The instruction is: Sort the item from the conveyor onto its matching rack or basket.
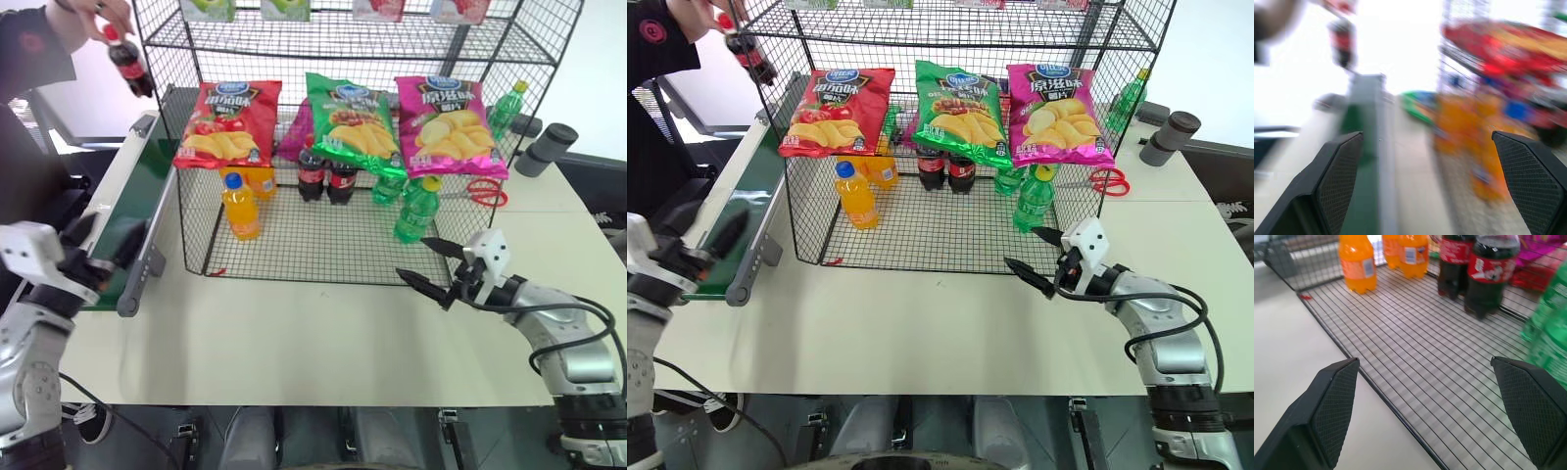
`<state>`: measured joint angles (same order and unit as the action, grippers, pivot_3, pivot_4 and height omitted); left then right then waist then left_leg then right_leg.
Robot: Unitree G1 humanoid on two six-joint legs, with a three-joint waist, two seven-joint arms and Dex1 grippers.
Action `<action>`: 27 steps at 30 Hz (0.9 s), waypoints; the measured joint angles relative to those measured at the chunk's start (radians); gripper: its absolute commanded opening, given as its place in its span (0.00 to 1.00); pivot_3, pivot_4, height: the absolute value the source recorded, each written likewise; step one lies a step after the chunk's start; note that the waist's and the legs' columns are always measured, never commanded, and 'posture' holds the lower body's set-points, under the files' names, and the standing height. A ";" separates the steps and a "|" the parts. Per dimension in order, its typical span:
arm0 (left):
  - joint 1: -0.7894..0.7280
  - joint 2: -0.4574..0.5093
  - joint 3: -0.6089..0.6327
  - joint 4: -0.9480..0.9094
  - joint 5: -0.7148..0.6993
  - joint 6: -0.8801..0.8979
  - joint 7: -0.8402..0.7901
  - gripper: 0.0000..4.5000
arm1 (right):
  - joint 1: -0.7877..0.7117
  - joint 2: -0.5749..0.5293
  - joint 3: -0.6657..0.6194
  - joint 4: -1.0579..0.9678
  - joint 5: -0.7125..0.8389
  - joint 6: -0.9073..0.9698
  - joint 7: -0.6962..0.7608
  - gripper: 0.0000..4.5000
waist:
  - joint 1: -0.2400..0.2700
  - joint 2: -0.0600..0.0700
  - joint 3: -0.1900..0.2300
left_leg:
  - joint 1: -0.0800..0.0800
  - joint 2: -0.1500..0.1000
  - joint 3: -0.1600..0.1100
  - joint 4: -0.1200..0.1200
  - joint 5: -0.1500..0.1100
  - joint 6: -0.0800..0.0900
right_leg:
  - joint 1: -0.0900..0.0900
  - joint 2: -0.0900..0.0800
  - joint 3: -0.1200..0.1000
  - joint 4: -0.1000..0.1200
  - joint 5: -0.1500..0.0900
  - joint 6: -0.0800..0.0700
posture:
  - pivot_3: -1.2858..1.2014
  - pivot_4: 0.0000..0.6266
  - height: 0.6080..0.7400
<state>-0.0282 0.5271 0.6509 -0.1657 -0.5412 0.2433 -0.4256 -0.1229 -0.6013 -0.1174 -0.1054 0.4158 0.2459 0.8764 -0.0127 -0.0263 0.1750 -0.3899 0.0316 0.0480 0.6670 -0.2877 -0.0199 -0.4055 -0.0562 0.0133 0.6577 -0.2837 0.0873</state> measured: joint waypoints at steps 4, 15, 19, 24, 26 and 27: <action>-0.002 -0.017 0.005 0.070 0.083 -0.061 0.088 1.00 | -0.003 0.021 0.016 -0.029 0.000 0.003 -0.015 0.99 | 0.000 -0.001 -0.001 | 0.000 0.000 0.000 0.000 0.000 0.000 | 0.000 0.000 0.000 0.000 0.000 0.000 | 0.52 0.24 1.00; -0.022 -0.078 -0.072 0.152 0.146 -0.126 0.140 1.00 | -0.002 0.184 0.175 -0.168 -0.026 0.031 -0.118 0.99 | -0.001 -0.003 -0.002 | 0.000 0.000 0.000 0.000 0.000 0.000 | 0.000 -0.001 0.000 0.001 0.000 0.000 | 0.52 0.24 1.00; -0.025 -0.079 -0.087 0.176 0.136 -0.136 0.110 1.00 | -0.003 0.222 0.192 -0.168 -0.051 0.028 -0.160 0.99 | -0.001 -0.003 -0.002 | 0.000 0.000 0.000 0.000 0.000 0.000 | -0.001 -0.002 0.000 0.001 0.000 0.000 | 0.52 0.24 1.00; -0.035 -0.076 -0.098 0.207 0.152 -0.156 0.097 1.00 | -0.004 0.235 0.207 -0.158 -0.078 -0.008 -0.169 0.99 | -0.001 -0.003 -0.002 | 0.000 0.000 0.000 0.000 0.000 0.000 | -0.001 -0.002 -0.001 0.001 0.000 0.000 | 0.52 0.24 1.00; -0.037 -0.076 -0.116 0.218 0.164 -0.166 0.097 1.00 | -0.008 0.243 0.211 -0.142 -0.085 -0.012 -0.175 0.99 | -0.001 -0.003 -0.002 | 0.000 0.000 0.000 0.000 0.000 0.000 | -0.001 -0.002 -0.001 0.001 0.000 0.000 | 0.52 0.24 1.00; -0.038 -0.077 -0.124 0.225 0.167 -0.168 0.097 1.00 | -0.011 0.249 0.212 -0.133 -0.089 -0.013 -0.180 0.99 | -0.001 -0.003 -0.002 | 0.000 0.000 0.000 0.000 0.000 0.000 | -0.001 -0.002 -0.001 0.001 0.000 0.000 | 0.52 0.24 1.00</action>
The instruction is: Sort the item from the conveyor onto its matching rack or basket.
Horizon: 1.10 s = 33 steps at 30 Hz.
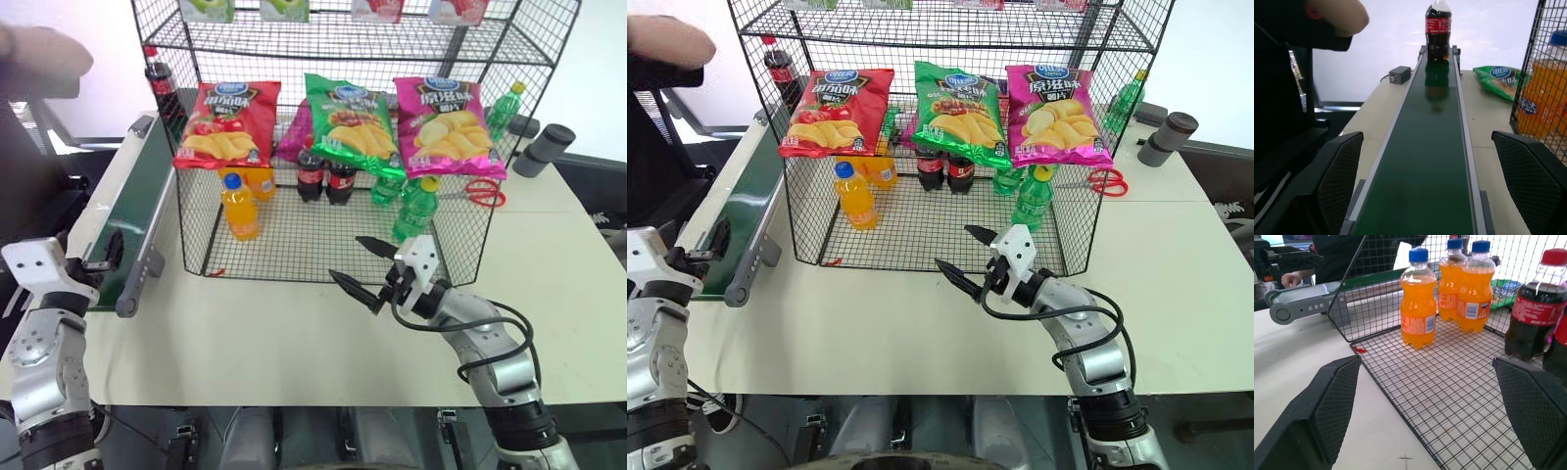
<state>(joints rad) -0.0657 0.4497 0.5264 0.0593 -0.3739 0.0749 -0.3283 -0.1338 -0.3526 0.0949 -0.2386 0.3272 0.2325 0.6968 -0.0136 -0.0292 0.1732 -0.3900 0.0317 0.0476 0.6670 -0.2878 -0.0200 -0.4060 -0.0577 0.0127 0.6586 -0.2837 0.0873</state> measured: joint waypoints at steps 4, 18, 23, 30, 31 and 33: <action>-0.001 -0.005 -0.003 0.008 0.005 -0.004 0.012 1.00 | -0.001 0.003 0.003 0.006 -0.009 -0.001 -0.012 0.99 | -0.001 0.000 0.000 | 0.000 0.000 0.000 0.000 0.000 0.000 | 0.000 0.000 0.000 0.000 0.000 0.000 | 0.52 0.24 1.00; -0.001 -0.003 -0.003 0.017 0.024 -0.020 0.037 1.00 | -0.001 0.020 0.019 0.006 -0.019 -0.004 -0.020 0.99 | -0.001 0.000 0.000 | 0.000 0.000 0.000 0.000 0.000 0.000 | 0.000 0.000 0.000 0.000 0.000 0.000 | 0.52 0.24 1.00; 0.001 -0.003 -0.003 0.017 0.027 -0.023 0.033 1.00 | 0.002 0.019 0.031 0.006 -0.019 -0.005 0.003 0.99 | -0.001 0.000 0.000 | 0.000 0.000 0.000 0.000 0.000 0.000 | 0.000 0.000 0.000 0.000 0.000 0.000 | 0.52 0.24 1.00; 0.017 -0.003 -0.002 0.023 0.027 -0.024 0.027 1.00 | 0.010 0.019 0.037 0.006 -0.021 -0.027 0.010 0.99 | -0.001 0.000 0.000 | 0.000 0.000 0.000 0.000 0.000 0.000 | 0.000 -0.001 0.000 0.000 0.000 0.000 | 0.52 0.24 1.00; 0.018 0.000 -0.001 0.026 0.027 -0.024 0.024 1.00 | 0.011 0.020 0.039 0.007 -0.021 -0.030 0.011 0.99 | -0.001 0.000 0.000 | 0.000 0.000 0.000 0.000 0.000 0.000 | 0.000 -0.001 0.000 0.000 0.000 0.000 | 0.52 0.24 1.00; 0.019 0.004 0.000 0.028 0.026 -0.025 0.022 1.00 | 0.011 0.020 0.041 0.008 -0.021 -0.034 0.014 0.99 | -0.001 0.000 0.000 | 0.000 0.000 0.000 0.000 0.000 0.000 | 0.000 -0.001 0.000 0.000 0.000 0.000 | 0.52 0.24 1.00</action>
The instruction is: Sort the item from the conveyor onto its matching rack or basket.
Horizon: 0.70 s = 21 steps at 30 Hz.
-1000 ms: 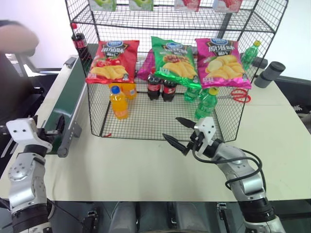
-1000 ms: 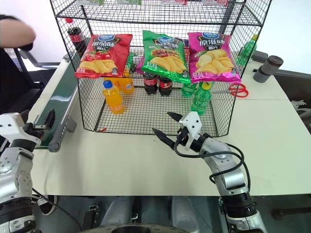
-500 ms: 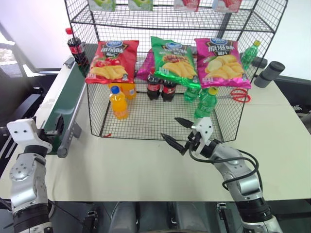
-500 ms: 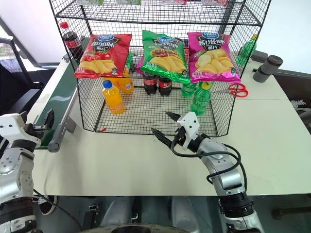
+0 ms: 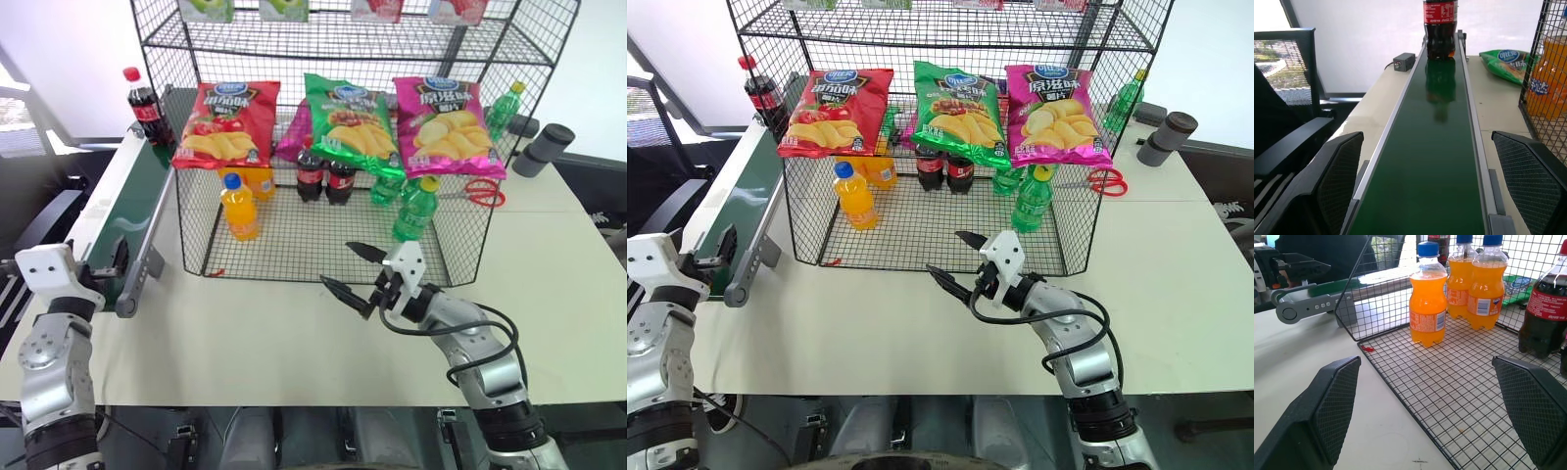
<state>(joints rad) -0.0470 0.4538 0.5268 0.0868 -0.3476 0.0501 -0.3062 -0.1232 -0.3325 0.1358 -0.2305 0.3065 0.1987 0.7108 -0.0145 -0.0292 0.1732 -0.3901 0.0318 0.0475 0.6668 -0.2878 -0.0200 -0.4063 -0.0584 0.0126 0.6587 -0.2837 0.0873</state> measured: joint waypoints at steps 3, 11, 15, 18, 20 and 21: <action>0.002 0.004 0.003 0.000 -0.001 -0.004 -0.005 1.00 | -0.003 0.000 0.006 0.006 0.000 -0.004 0.006 0.99 | 0.000 0.000 0.000 | 0.000 0.000 0.000 0.000 0.000 0.000 | 0.000 0.000 0.000 0.000 0.000 0.000 | 0.52 0.24 1.00; 0.026 0.006 0.009 0.001 -0.002 -0.020 -0.015 1.00 | -0.025 0.000 0.011 0.036 -0.001 -0.019 0.019 0.99 | -0.001 0.000 0.000 | 0.000 0.000 0.000 0.000 0.000 0.000 | 0.000 0.000 0.000 0.000 0.000 0.000 | 0.52 0.24 1.00; 0.022 0.006 0.019 0.020 -0.015 -0.021 -0.017 1.00 | -0.025 0.000 0.011 0.039 -0.008 -0.030 0.021 0.99 | -0.001 0.000 0.000 | 0.000 0.000 0.000 0.000 0.000 0.000 | 0.000 -0.001 0.000 0.000 0.000 0.000 | 0.52 0.24 1.00; 0.015 0.006 0.020 0.022 -0.026 -0.022 -0.019 1.00 | -0.025 0.000 0.011 0.039 -0.009 -0.031 0.021 0.99 | -0.001 0.000 0.000 | 0.000 0.000 0.000 0.000 0.000 0.000 | 0.000 -0.001 0.000 0.000 0.000 0.000 | 0.52 0.24 1.00; 0.013 0.006 0.020 0.023 -0.028 -0.025 -0.019 1.00 | -0.025 0.000 0.011 0.040 -0.009 -0.031 0.022 0.99 | -0.001 0.000 0.000 | 0.000 0.000 0.000 0.000 0.000 0.000 | 0.000 -0.001 0.000 0.000 0.000 0.000 | 0.52 0.24 1.00; 0.013 0.006 0.020 0.026 -0.028 -0.030 -0.019 1.00 | -0.025 0.000 0.011 0.040 -0.009 -0.032 0.022 0.99 | -0.001 0.000 0.000 | 0.000 0.000 0.000 0.000 0.000 0.000 | 0.000 -0.001 0.000 0.000 0.000 0.000 | 0.52 0.24 1.00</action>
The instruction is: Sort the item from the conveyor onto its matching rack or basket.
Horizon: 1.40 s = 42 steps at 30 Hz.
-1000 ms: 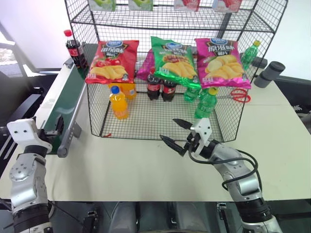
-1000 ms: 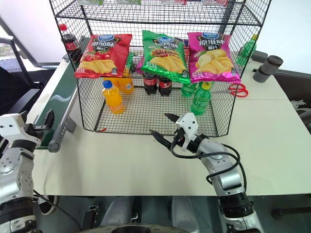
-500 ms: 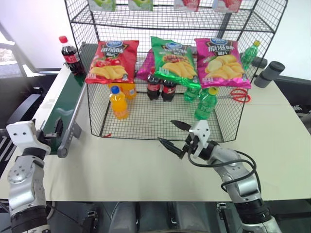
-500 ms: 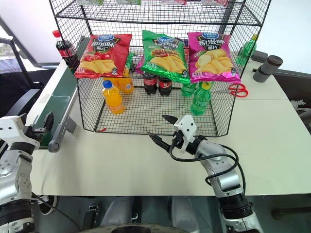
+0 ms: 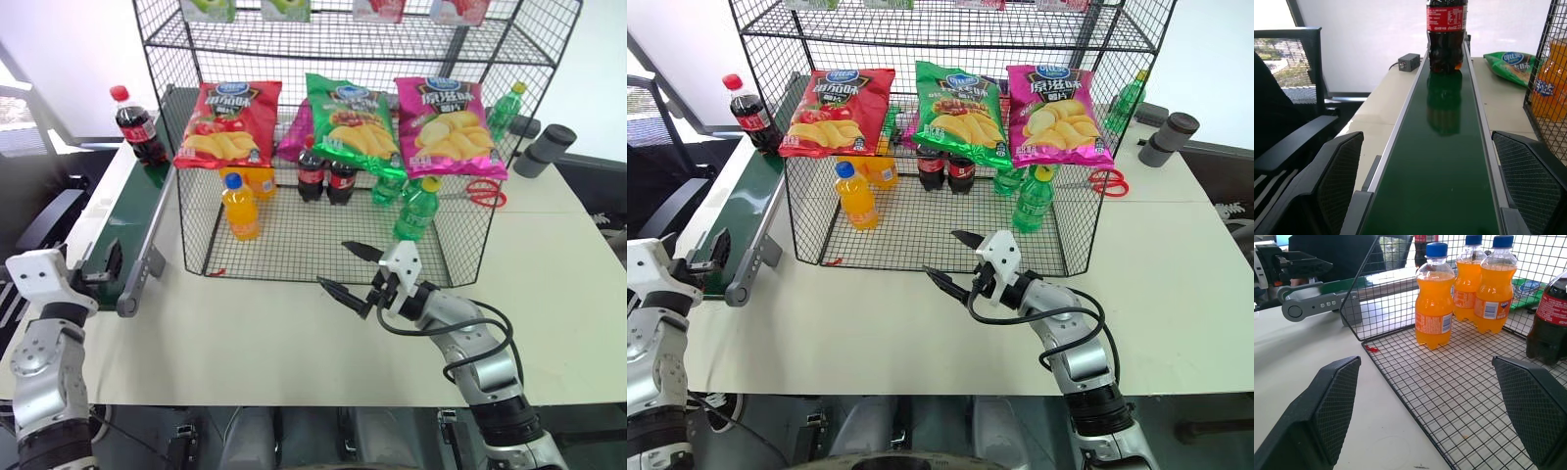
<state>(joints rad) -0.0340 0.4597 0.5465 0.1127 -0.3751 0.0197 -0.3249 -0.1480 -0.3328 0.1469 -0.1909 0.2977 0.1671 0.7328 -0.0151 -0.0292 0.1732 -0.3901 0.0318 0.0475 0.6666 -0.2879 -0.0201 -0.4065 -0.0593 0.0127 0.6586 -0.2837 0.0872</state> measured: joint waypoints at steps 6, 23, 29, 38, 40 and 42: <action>0.000 0.012 0.000 0.007 0.001 -0.009 0.000 1.00 | 0.000 0.000 0.001 0.001 -0.001 -0.002 0.000 0.99 | -0.001 0.000 0.000 | 0.000 0.000 0.000 0.000 0.000 0.000 | 0.000 0.000 0.000 0.000 0.000 0.000 | 0.52 0.24 1.00; -0.012 0.022 0.000 0.025 0.002 -0.010 0.001 1.00 | -0.016 0.007 0.008 0.005 -0.001 -0.004 -0.002 0.99 | -0.001 0.000 0.000 | 0.000 0.000 0.000 0.000 0.000 0.000 | 0.000 -0.001 0.000 0.000 0.000 0.000 | 0.52 0.24 1.00; -0.012 0.021 -0.001 0.024 0.003 -0.010 0.004 1.00 | -0.023 0.011 0.014 0.006 -0.002 -0.004 -0.002 0.99 | -0.002 0.000 0.000 | 0.000 0.000 0.000 -0.001 0.000 0.000 | -0.001 -0.001 0.000 0.000 0.000 0.000 | 0.52 0.24 1.00; -0.014 0.021 -0.001 0.024 0.006 -0.010 0.023 1.00 | -0.023 0.010 0.013 0.006 -0.002 -0.003 -0.002 0.99 | -0.002 0.000 0.000 | 0.000 0.000 0.000 -0.001 0.000 0.000 | -0.001 -0.001 0.000 0.000 0.000 0.000 | 0.52 0.24 1.00; -0.015 0.021 -0.001 0.023 0.007 -0.010 0.026 1.00 | -0.023 0.010 0.013 0.007 -0.002 -0.003 -0.002 0.99 | -0.002 0.000 0.000 | 0.000 0.000 0.000 -0.001 0.000 0.000 | -0.001 -0.001 0.000 0.000 0.000 0.000 | 0.52 0.24 1.00; -0.015 0.021 -0.002 0.021 0.012 -0.009 0.028 1.00 | -0.023 0.010 0.013 0.008 -0.002 -0.003 -0.002 0.99 | -0.002 0.000 0.000 | 0.000 0.000 0.000 -0.001 0.000 0.000 | -0.001 -0.001 0.000 -0.001 0.000 0.000 | 0.52 0.24 1.00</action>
<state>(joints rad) -0.0486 0.4811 0.5447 0.1342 -0.3634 0.0103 -0.2969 -0.1713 -0.3227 0.1604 -0.1824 0.2961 0.1645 0.7305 -0.0169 -0.0292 0.1732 -0.3904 0.0318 0.0474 0.6656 -0.2880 -0.0203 -0.4073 -0.0608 0.0126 0.6581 -0.2838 0.0870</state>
